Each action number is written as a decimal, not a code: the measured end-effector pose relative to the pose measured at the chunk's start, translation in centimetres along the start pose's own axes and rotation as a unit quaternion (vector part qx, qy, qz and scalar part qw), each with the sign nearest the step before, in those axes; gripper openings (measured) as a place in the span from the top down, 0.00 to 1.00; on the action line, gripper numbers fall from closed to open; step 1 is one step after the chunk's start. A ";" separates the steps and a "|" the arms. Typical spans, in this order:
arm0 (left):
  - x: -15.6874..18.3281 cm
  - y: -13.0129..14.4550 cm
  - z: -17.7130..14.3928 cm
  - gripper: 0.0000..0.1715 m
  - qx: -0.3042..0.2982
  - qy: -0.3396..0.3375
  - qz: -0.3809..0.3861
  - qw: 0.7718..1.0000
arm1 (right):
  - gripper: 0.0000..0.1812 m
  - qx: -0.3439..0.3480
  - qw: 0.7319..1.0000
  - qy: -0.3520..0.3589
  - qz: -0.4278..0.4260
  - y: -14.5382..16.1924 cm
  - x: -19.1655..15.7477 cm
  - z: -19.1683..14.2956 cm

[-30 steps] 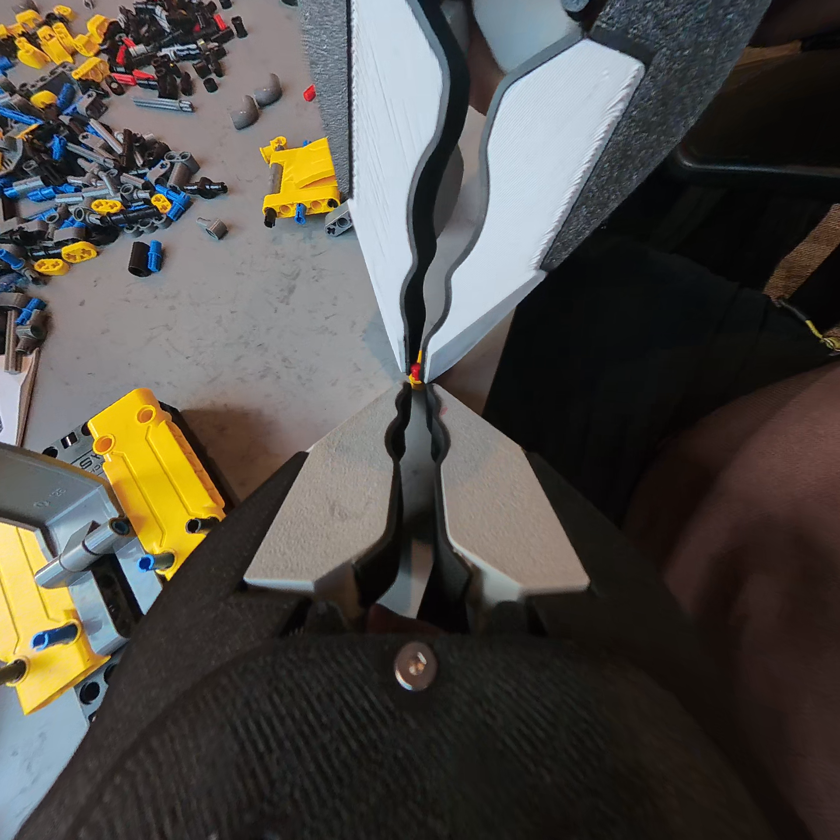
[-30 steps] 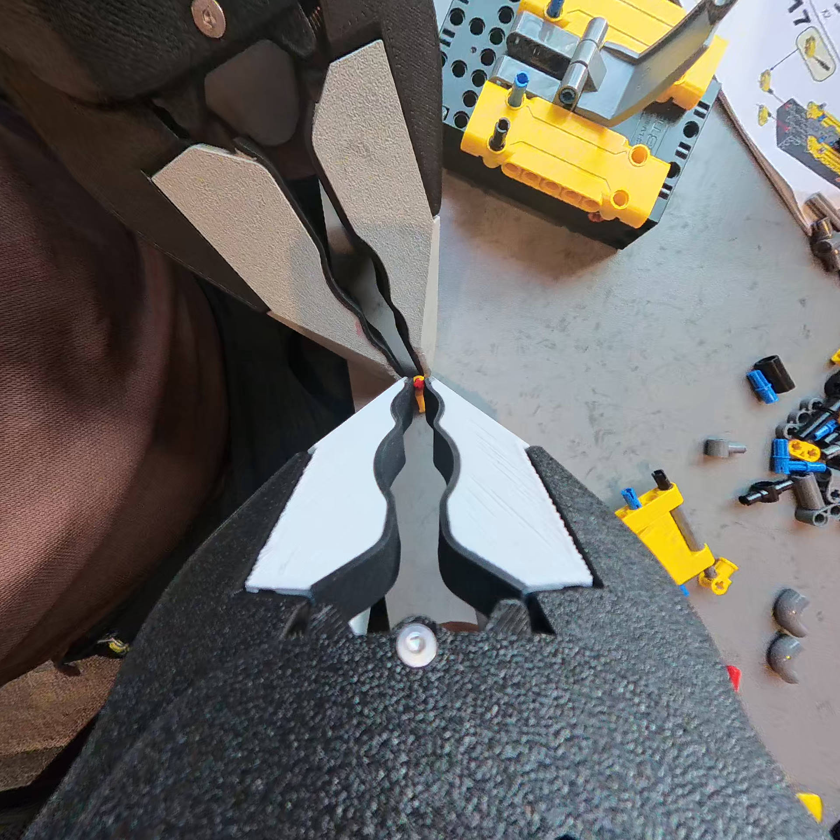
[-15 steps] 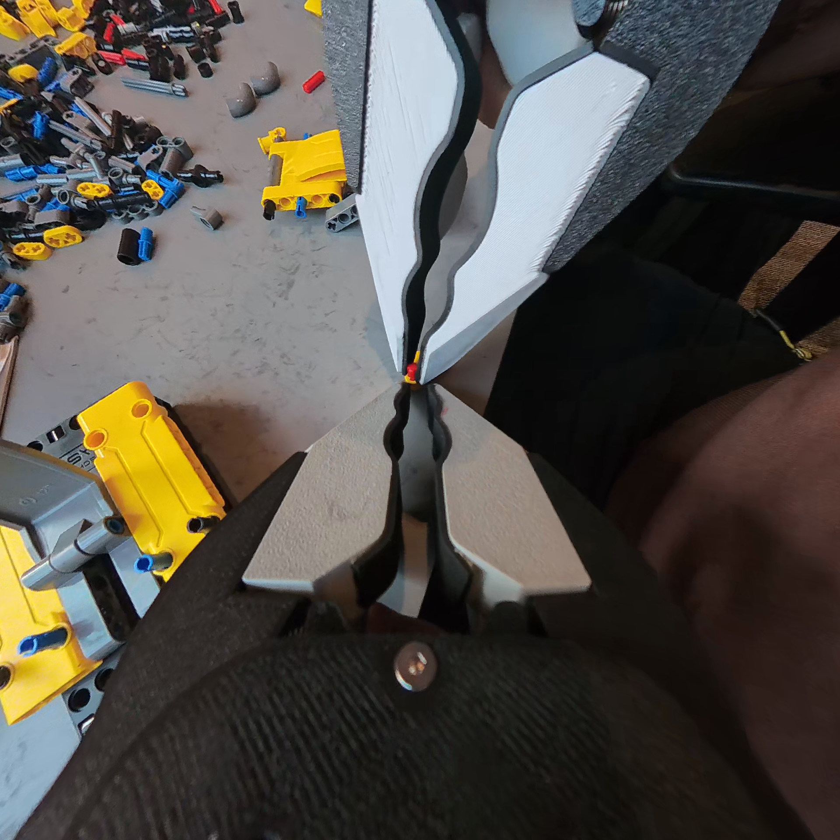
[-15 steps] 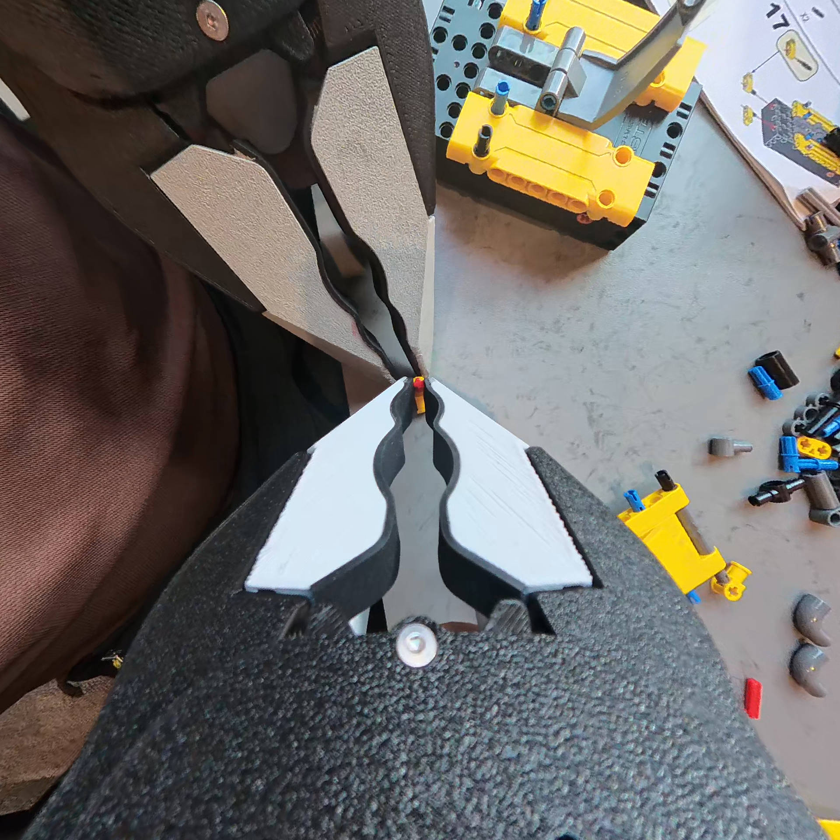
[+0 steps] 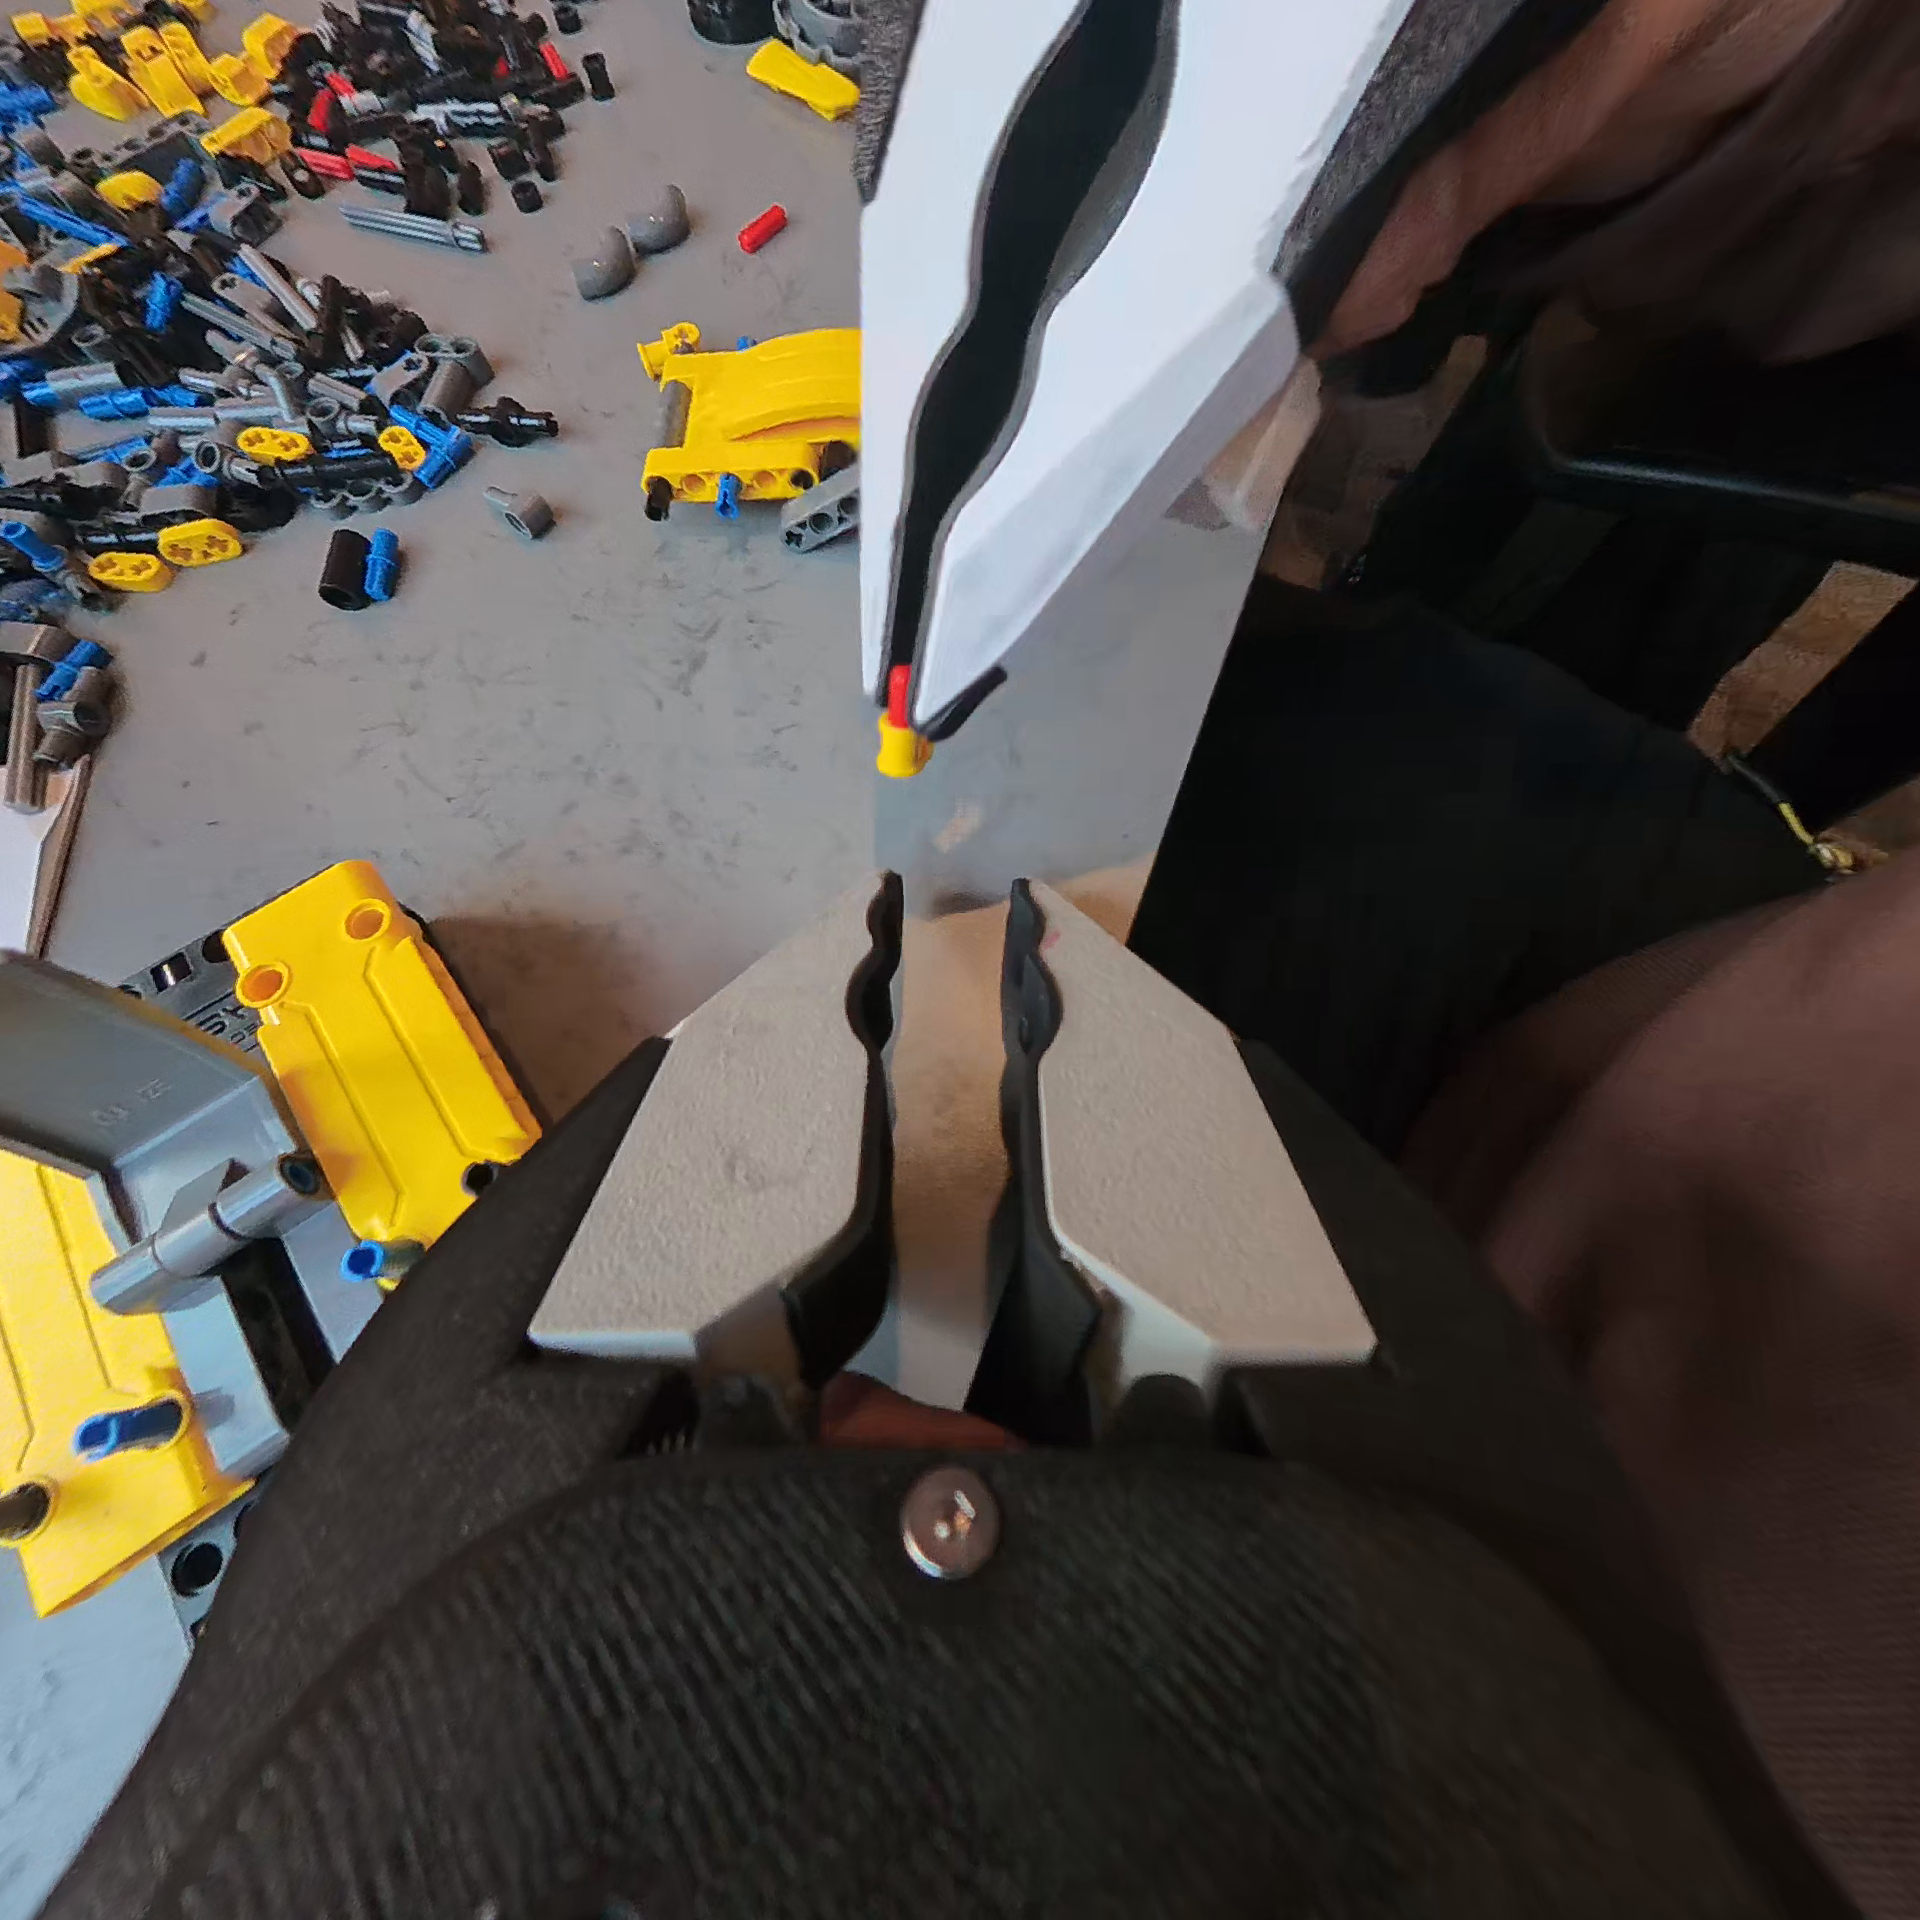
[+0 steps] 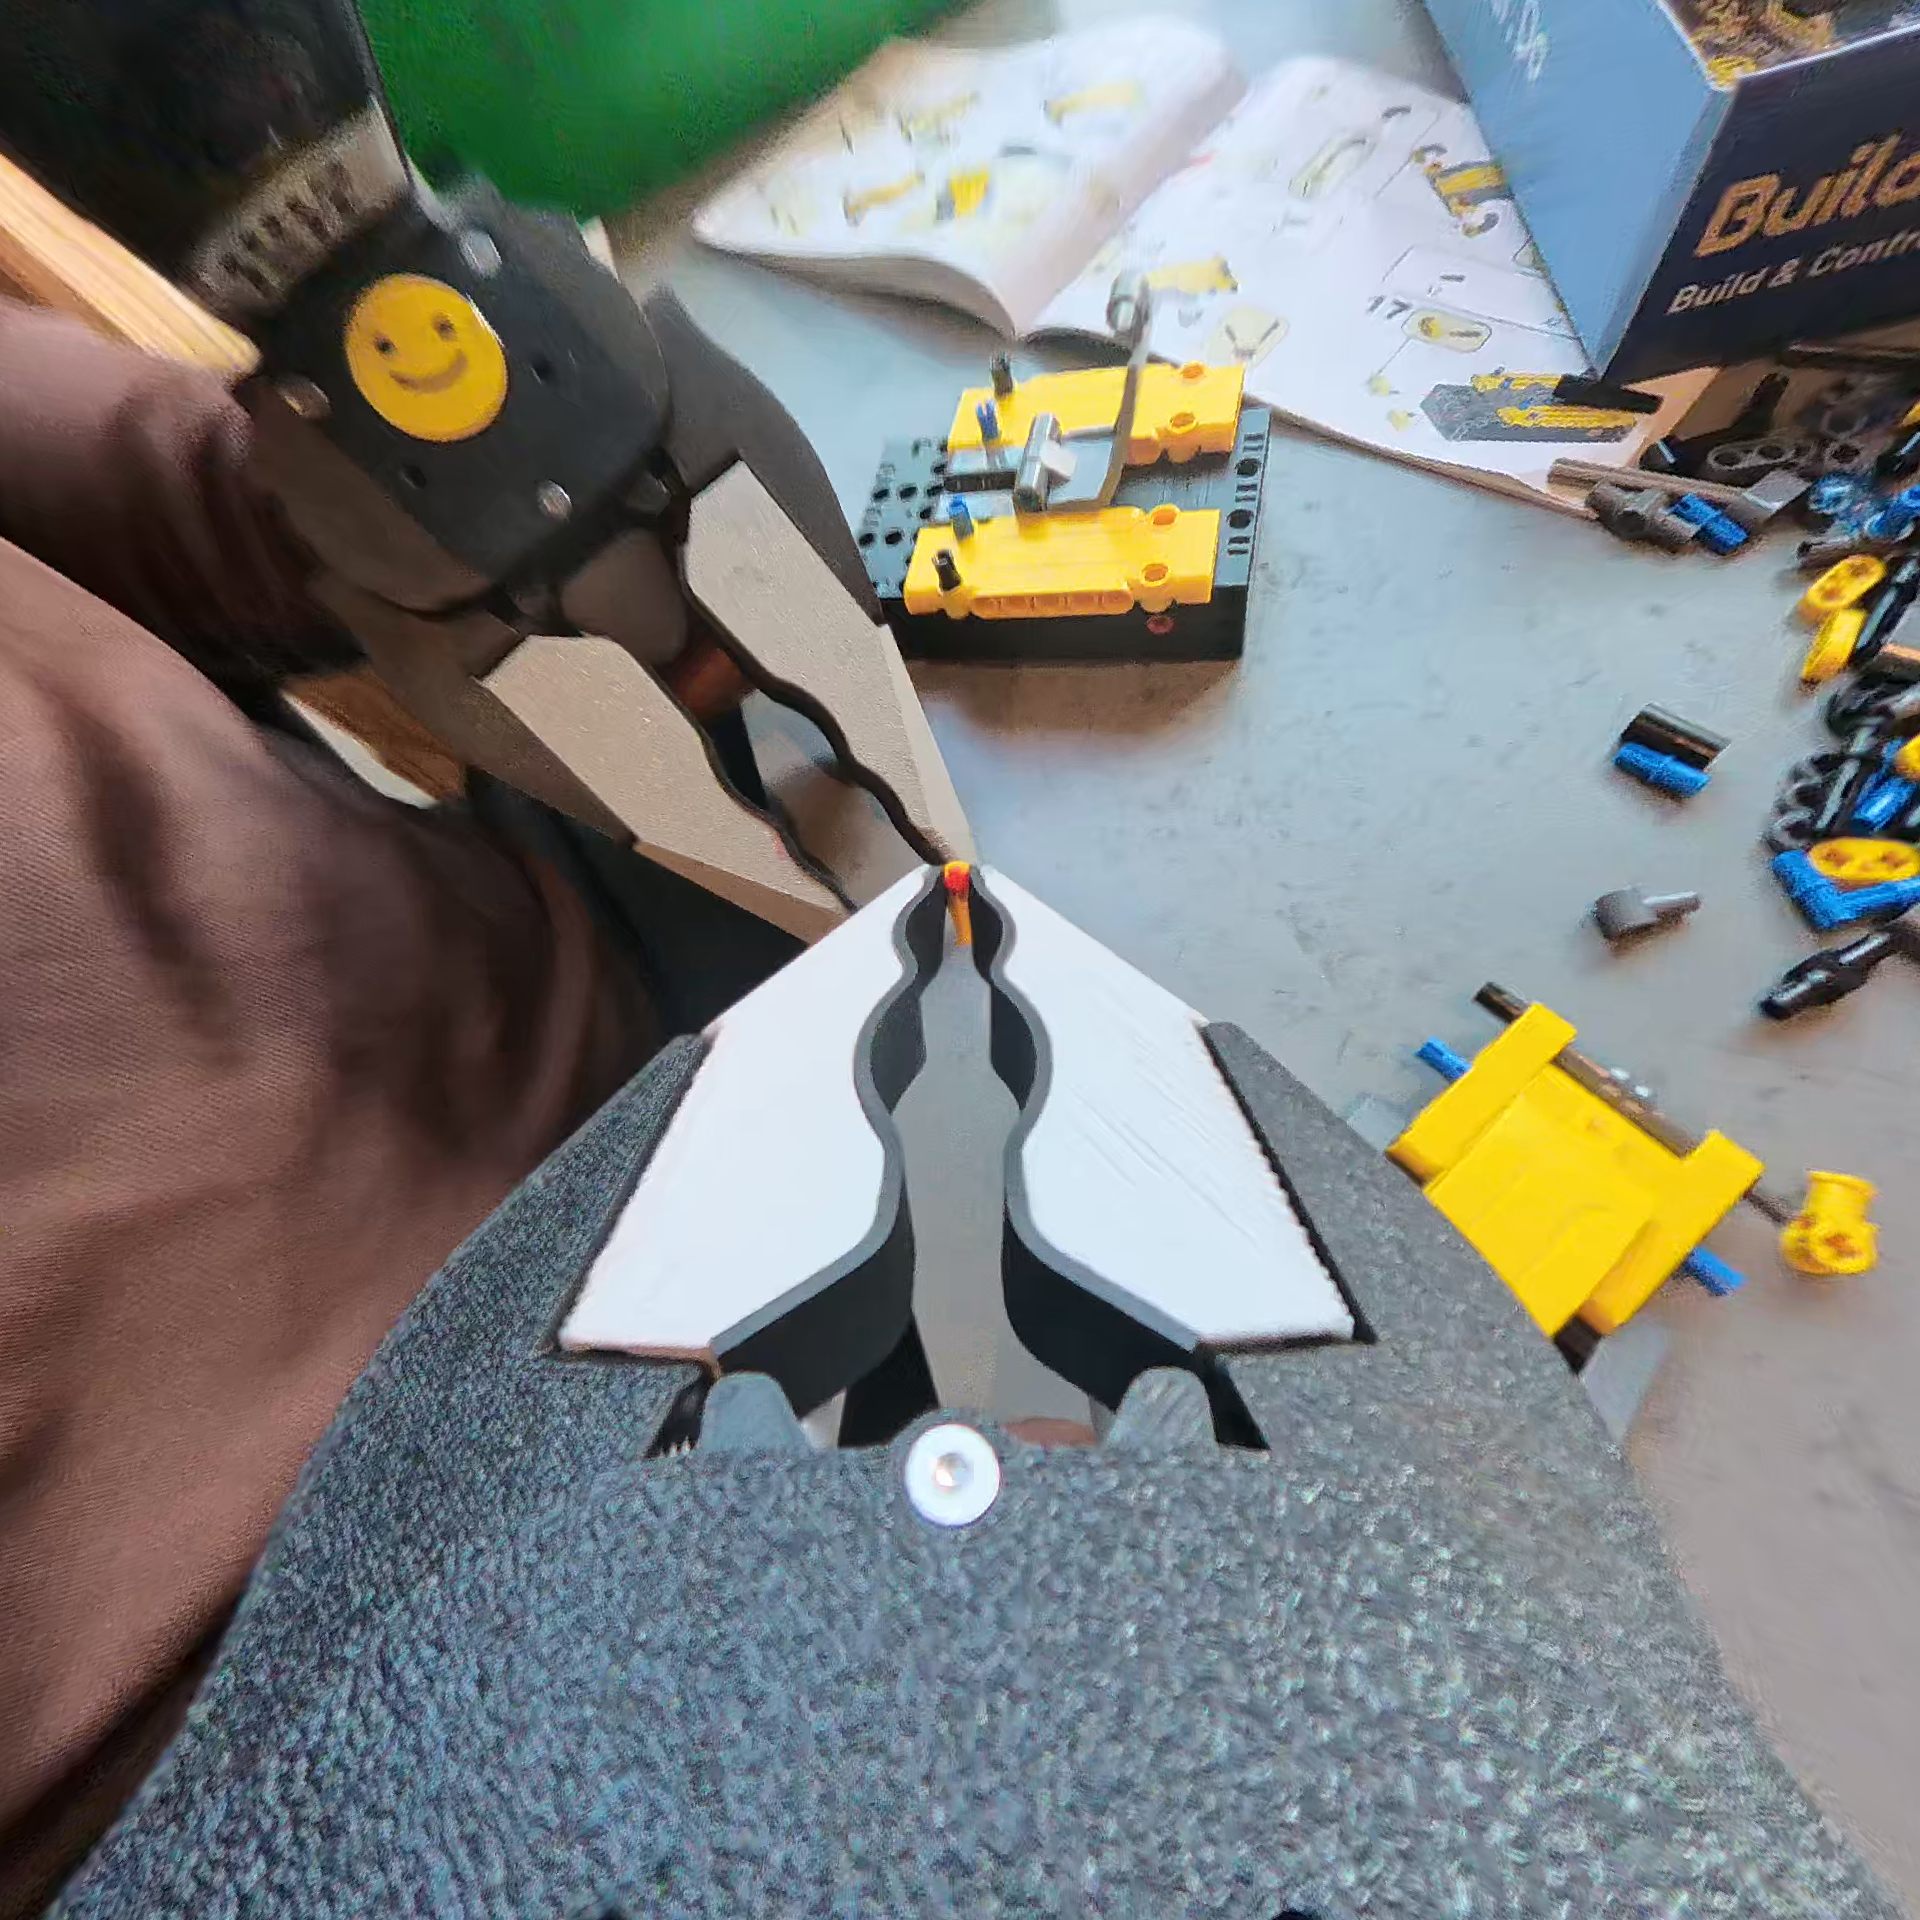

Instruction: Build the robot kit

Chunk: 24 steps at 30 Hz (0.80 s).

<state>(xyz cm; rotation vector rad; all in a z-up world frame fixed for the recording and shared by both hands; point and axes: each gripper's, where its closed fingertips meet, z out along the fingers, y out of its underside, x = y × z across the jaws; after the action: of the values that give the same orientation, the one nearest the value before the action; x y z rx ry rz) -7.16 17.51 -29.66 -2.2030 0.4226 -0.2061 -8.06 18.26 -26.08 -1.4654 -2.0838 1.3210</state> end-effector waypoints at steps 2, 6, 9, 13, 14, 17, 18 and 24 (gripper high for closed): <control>-0.1 -0.3 -0.2 0.90 0.012 0.004 -0.013 1.000 | 0.98 0.033 0.998 -0.034 0.040 -0.3 -0.4 -0.5; 0.2 -1.4 -0.8 0.90 0.051 0.032 -0.039 0.997 | 0.98 0.085 0.989 -0.079 0.088 -0.9 -0.9 -1.2; 0.7 -2.3 -1.2 0.89 0.081 0.060 -0.061 0.993 | 0.98 0.121 0.981 -0.111 0.107 -1.8 -1.3 -1.8; 1.1 -3.9 -1.9 0.88 0.134 0.087 -0.101 0.982 | 0.98 0.149 0.972 -0.142 0.114 -2.7 -2.0 -2.3; 1.2 -4.3 -2.2 0.88 0.147 0.096 -0.112 0.978 | 0.97 0.147 0.972 -0.142 0.114 -2.6 -2.0 -2.1; 1.1 -5.1 -2.8 0.90 0.178 0.111 -0.137 0.968 | 0.97 0.142 0.972 -0.148 0.114 -2.4 -2.3 -1.8; 0.9 -5.2 -2.9 0.92 0.185 0.110 -0.143 0.966 | 0.97 0.142 0.972 -0.148 0.114 -2.4 -2.4 -1.7; 0.5 -5.0 -2.8 0.97 0.180 0.089 -0.127 0.971 | 0.97 0.126 0.981 -0.125 0.084 -2.1 -2.1 -1.4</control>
<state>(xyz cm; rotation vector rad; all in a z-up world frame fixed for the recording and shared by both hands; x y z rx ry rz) -6.39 18.12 -24.00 -1.8789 0.1780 -0.5766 -7.45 17.04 -23.10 -1.4522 -1.8756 1.8440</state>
